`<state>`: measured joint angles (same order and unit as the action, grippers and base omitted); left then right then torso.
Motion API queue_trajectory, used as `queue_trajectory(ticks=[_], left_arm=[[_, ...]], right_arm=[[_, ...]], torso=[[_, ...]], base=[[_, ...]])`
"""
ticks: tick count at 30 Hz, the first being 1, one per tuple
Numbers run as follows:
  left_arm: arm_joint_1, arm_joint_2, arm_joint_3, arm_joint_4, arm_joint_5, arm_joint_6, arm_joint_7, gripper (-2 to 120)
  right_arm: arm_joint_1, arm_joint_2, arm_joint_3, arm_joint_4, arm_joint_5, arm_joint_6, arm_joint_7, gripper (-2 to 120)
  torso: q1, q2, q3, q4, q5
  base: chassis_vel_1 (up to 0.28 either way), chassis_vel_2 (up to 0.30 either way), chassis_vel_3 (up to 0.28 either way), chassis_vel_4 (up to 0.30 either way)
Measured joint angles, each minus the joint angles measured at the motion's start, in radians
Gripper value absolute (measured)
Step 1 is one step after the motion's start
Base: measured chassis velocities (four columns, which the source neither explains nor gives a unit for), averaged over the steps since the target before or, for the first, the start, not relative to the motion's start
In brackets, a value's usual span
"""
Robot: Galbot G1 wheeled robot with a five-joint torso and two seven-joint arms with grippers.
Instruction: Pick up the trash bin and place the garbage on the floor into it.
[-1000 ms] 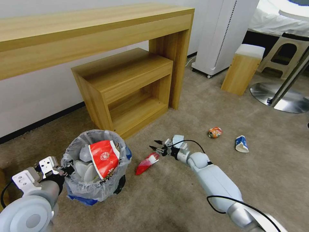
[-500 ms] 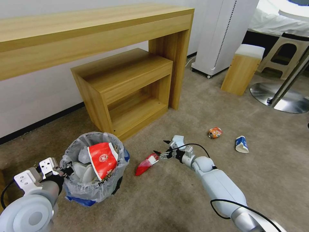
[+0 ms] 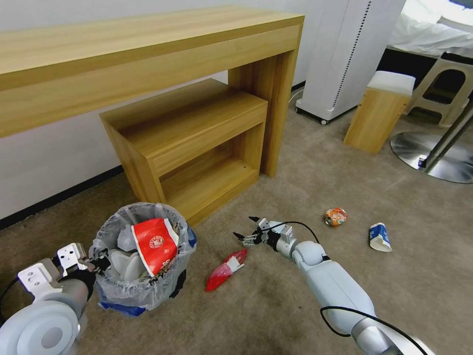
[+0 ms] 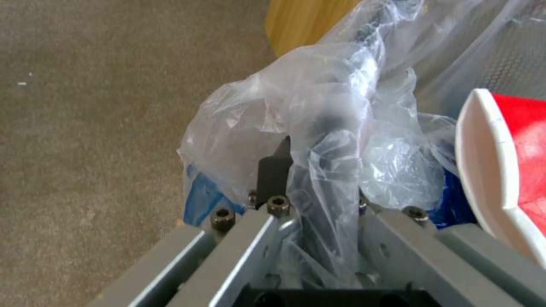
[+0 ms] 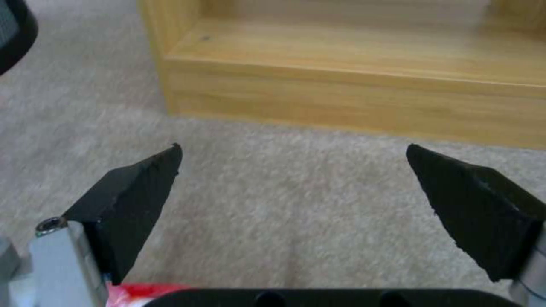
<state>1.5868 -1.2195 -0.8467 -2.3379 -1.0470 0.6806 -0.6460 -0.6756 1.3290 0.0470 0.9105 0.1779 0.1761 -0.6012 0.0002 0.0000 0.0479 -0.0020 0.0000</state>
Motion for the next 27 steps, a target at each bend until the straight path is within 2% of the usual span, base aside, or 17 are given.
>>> queue_trajectory(ticks=[4, 7, 10, 19, 27], left_arm=[[0.008, -0.005, 0.001, -0.011, 0.006, 0.0, -0.001, 0], [0.023, -0.012, 0.002, -0.024, 0.016, 0.0, -0.001, 0], [0.031, -0.015, 0.002, -0.031, 0.02, 0.0, -0.001, 0], [0.047, -0.019, -0.005, -0.042, 0.023, -0.002, -0.001, 0], [0.047, -0.023, -0.006, -0.04, 0.023, -0.003, 0.001, 0]], right_arm=[[0.01, 0.018, -0.002, -0.012, -0.066, -0.042, 0.017, 100], [0.021, 0.041, -0.005, -0.031, -0.137, -0.131, 0.048, 100], [0.026, 0.058, -0.011, -0.054, -0.161, -0.16, 0.053, 100], [0.047, 0.117, -0.018, -0.148, -0.225, -0.164, 0.05, 100], [0.066, 0.151, -0.014, -0.224, -0.282, -0.144, -0.005, 100]], torso=[[0.0, 0.0, 0.0, 0.0001, 0.0], [0.0, 0.0, 0.0, 0.0001, -0.0001], [0.0, 0.0, 0.0, 0.0001, 0.0], [0.0, 0.0, 0.0, 0.0001, 0.0], [0.0, 0.0, 0.0, 0.0001, 0.0]], base=[[0.03, -0.051, -0.047, 0.055], [0.0, 0.0, 0.0, 0.0], [0.0, 0.0, 0.0, 0.0], [0.0, 0.0, 0.0, 0.0], [0.0, 0.0, 0.0, 0.0]])
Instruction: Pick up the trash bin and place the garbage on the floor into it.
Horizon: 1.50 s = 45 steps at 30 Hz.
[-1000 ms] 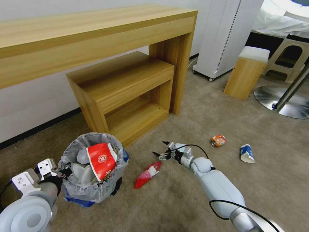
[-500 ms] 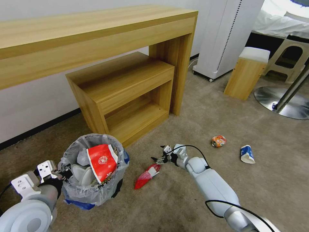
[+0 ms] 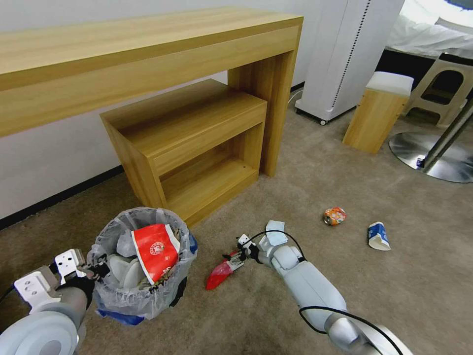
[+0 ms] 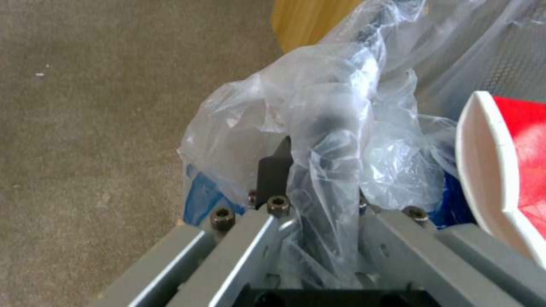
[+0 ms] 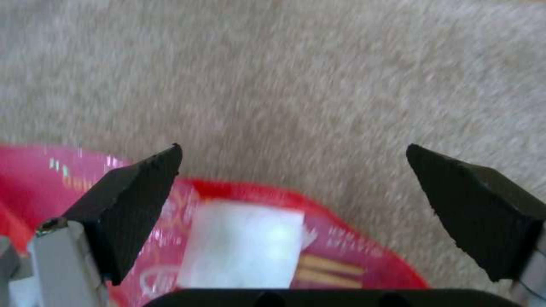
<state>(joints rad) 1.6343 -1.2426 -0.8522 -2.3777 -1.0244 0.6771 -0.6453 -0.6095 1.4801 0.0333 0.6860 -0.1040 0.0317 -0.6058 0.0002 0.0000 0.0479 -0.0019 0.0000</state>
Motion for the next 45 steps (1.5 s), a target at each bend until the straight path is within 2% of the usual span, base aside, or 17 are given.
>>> queue_trajectory(ticks=[7, 18, 22, 23, 25, 27, 29, 31, 34, 35, 39, 43, 45], left_arm=[[-0.006, -0.002, 0.003, 0.003, 0.0, -0.001, 0.0, 0], [-0.027, -0.009, 0.015, 0.021, 0.001, -0.002, 0.001, 0], [-0.035, -0.009, 0.017, 0.027, 0.001, -0.002, 0.001, 0], [-0.035, -0.009, 0.017, 0.027, 0.001, -0.002, 0.001, 0], [-0.038, -0.009, 0.019, 0.029, 0.001, -0.002, 0.001, 0], [-0.039, -0.008, 0.02, 0.03, 0.001, -0.002, 0.001, 0], [-0.043, -0.006, 0.02, 0.032, 0.0, -0.002, 0.001, 0], [-0.044, -0.006, 0.02, 0.033, 0.0, -0.002, 0.001, 0], [-0.046, -0.003, 0.021, 0.035, -0.002, -0.002, 0.001, 0], [-0.046, -0.003, 0.021, 0.035, -0.002, -0.002, 0.001, 0], [-0.047, 0.0, 0.02, 0.036, -0.005, -0.003, 0.001, 0], [-0.047, 0.0, 0.02, 0.036, -0.005, -0.004, 0.001, 0], [-0.046, 0.0, 0.02, 0.035, -0.005, -0.005, 0.001, 0]], right_arm=[[0.027, 0.001, 0.011, -0.067, -0.096, 0.019, -0.042, 100], [0.042, -0.02, 0.017, -0.091, -0.129, 0.022, -0.101, 99], [0.042, -0.033, 0.015, -0.086, -0.137, 0.018, -0.113, 86], [0.042, -0.033, 0.015, -0.086, -0.137, 0.018, -0.113, 86], [0.043, -0.04, 0.015, -0.082, -0.144, 0.018, -0.121, 72], [0.043, -0.043, 0.015, -0.079, -0.145, 0.018, -0.123, 69], [0.043, -0.052, 0.015, -0.07, -0.146, 0.017, -0.13, 59], [0.042, -0.057, 0.014, -0.064, -0.146, 0.016, -0.131, 57], [0.035, -0.071, 0.013, -0.042, -0.147, 0.014, -0.141, 40], [0.035, -0.071, 0.013, -0.042, -0.147, 0.014, -0.141, 40], [0.024, -0.089, 0.013, -0.014, -0.145, 0.011, -0.154, 22], [0.018, -0.097, 0.014, 0.001, -0.142, 0.01, -0.155, 12], [0.009, -0.105, 0.014, 0.024, -0.131, 0.01, -0.153, 2]], torso=[[0.0, 0.0, 0.0, 0.0, 0.0], [0.0, 0.0, 0.0, 0.0, 0.0001], [0.0, 0.0, 0.0, -0.0001, 0.0001], [0.0, 0.0, 0.0, -0.0001, 0.0001], [0.0, 0.0, 0.0, 0.0, 0.0002], [0.0, 0.0, 0.0, 0.0, 0.0002], [0.0, 0.0, 0.0, 0.0, 0.0001], [0.0, 0.0, 0.0, 0.0, 0.0002], [0.0, 0.0, 0.0, -0.0001, 0.0001], [0.0, 0.0, 0.0, -0.0001, 0.0001], [0.0, 0.0, 0.0, -0.0001, 0.0001], [0.0, 0.0, 0.0, -0.0001, 0.0001], [0.0, 0.0, 0.0, 0.0, 0.0001]], base=[[0.0, 0.0, 0.0, 0.0], [0.0, 0.0, 0.0, 0.0], [0.0, 0.0, 0.0, 0.0], [0.0, 0.0, 0.0, 0.0], [0.0, 0.0, 0.0, 0.0], [0.0, 0.0, 0.0, 0.0], [0.0, 0.0, 0.0, 0.0], [0.0, 0.0, 0.0, 0.0], [0.0, 0.0, 0.0, 0.0], [0.0, 0.0, 0.0, 0.0], [0.0, 0.0, 0.0, 0.0], [0.0, 0.0, 0.0, 0.0], [0.0, 0.0, 0.0, 0.0]])
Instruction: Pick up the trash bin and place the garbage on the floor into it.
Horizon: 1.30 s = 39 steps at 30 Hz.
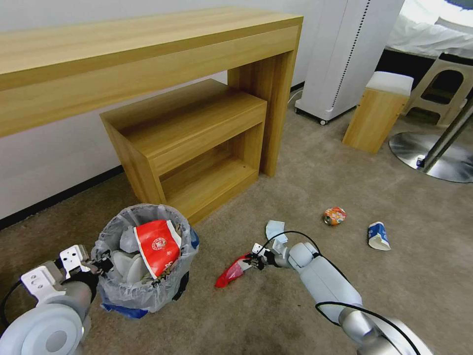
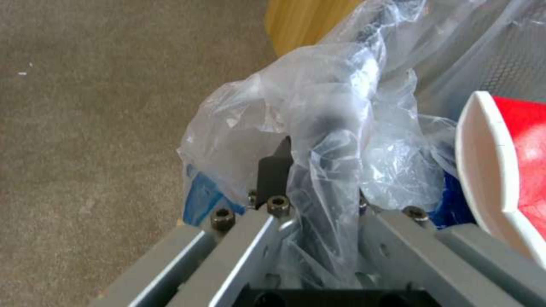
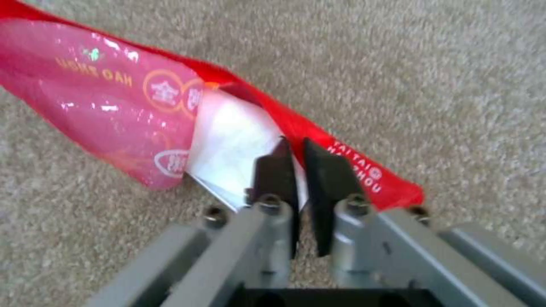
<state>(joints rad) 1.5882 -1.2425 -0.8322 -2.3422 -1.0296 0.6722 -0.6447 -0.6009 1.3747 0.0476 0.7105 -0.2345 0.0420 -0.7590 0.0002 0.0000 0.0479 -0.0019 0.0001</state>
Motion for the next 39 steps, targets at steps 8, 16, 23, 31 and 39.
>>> queue_trajectory(ticks=[8, 16, 23, 31, 39], left_arm=[[0.005, 0.001, -0.002, -0.008, -0.001, -0.001, 0.0, 0], [0.016, 0.002, -0.008, -0.016, -0.001, -0.001, 0.002, 0], [0.018, 0.009, -0.012, -0.018, -0.002, -0.002, 0.002, 0], [0.008, 0.019, -0.007, -0.006, -0.007, -0.002, 0.002, 0], [-0.002, 0.024, 0.001, 0.003, -0.008, -0.002, 0.001, 0]], right_arm=[[-0.023, -0.021, -0.007, 0.058, 0.056, 0.0, 0.044, 0], [-0.026, -0.013, -0.003, 0.045, 0.057, -0.002, 0.058, 0], [-0.062, -0.048, -0.018, 0.149, 0.113, 0.002, 0.031, 0], [-0.132, -0.173, -0.006, 0.45, 0.367, -0.072, 0.029, 0], [-0.143, -0.263, -0.007, 0.618, 0.472, -0.128, 0.029, 0]], torso=[[0.0, 0.0, 0.0, 0.0, -0.0001], [0.0, 0.0, 0.0, 0.0001, -0.0001], [0.0, 0.0, 0.0, 0.0, 0.0001], [0.0, 0.0, 0.0, 0.0, -0.0001], [0.0, 0.0, 0.0, 0.0, 0.0001]], base=[[0.0, 0.0, 0.0, 0.0], [0.0, 0.0, 0.0, 0.0], [0.0, 0.0, 0.0, 0.0], [0.0, 0.0, 0.0, 0.0], [0.0, 0.0, 0.0, 0.0]])
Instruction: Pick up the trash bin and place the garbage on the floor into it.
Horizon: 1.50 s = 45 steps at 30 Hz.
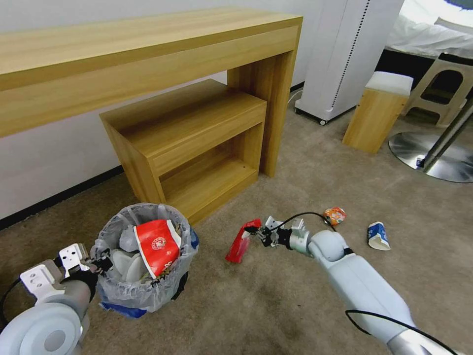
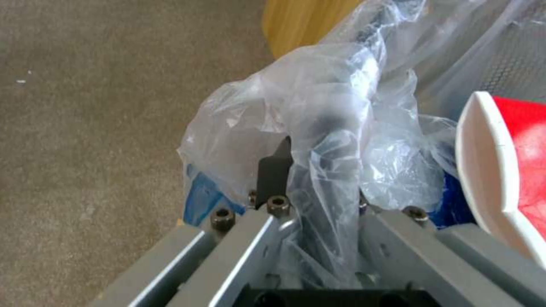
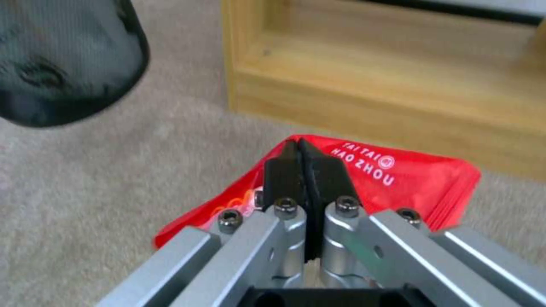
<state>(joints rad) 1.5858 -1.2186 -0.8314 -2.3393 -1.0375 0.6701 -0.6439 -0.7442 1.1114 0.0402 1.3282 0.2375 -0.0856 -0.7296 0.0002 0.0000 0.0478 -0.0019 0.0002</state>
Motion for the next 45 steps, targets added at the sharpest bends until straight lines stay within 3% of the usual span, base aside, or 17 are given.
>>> queue_trajectory(ticks=[10, 16, 22, 29, 32, 39, 45], left_arm=[[-0.005, 0.008, -0.006, 0.014, -0.012, 0.0, 0.0, 0], [-0.01, 0.002, 0.032, 0.032, 0.013, 0.0, -0.001, 0], [-0.003, -0.003, 0.076, 0.028, 0.024, 0.0, -0.004, 0], [0.035, 0.0, 0.17, -0.037, 0.038, 0.005, -0.014, 0], [0.039, -0.004, 0.191, -0.058, 0.04, 0.007, -0.02, 0], [0.04, -0.005, 0.199, -0.074, 0.041, 0.01, -0.025, 0], [0.038, -0.01, 0.199, -0.064, 0.052, 0.01, -0.025, 0]], right_arm=[[0.027, -0.093, 0.011, 0.21, 0.152, -0.019, -0.023, 0], [0.092, -0.115, 0.01, 0.3, 0.303, 0.079, -0.171, 0], [0.146, -0.072, -0.029, 0.301, 0.413, 0.12, -0.231, 0], [0.207, 0.122, -0.15, 0.171, 0.494, 0.173, -0.253, 0], [0.214, 0.161, -0.192, 0.131, 0.494, 0.184, -0.255, 0], [0.207, 0.176, -0.262, 0.111, 0.494, 0.194, -0.265, 0], [0.19, 0.162, -0.274, 0.163, 0.502, 0.189, -0.29, 0]], torso=[[0.0, 0.0, 0.0, 0.0001, -0.0003], [0.0, 0.0, 0.0, 0.0, -0.0003], [0.0, 0.0, 0.0, -0.0001, -0.0004], [0.0, 0.0, 0.0, 0.0003, -0.0003], [0.0, 0.0, 0.0, 0.0002, -0.0004], [0.0, 0.0, 0.0, 0.0001, -0.0003], [0.0, 0.0, 0.0, 0.0, -0.0004]], base=[[0.0, 0.0, 0.0, 0.0], [0.0, 0.0, 0.0, 0.0], [0.0, 0.0, 0.0, 0.0], [0.0, 0.0, 0.0, 0.0], [0.0, 0.0, 0.0, 0.0], [0.0, 0.0, 0.0, 0.0], [0.0, 0.0, 0.0, 0.0]])
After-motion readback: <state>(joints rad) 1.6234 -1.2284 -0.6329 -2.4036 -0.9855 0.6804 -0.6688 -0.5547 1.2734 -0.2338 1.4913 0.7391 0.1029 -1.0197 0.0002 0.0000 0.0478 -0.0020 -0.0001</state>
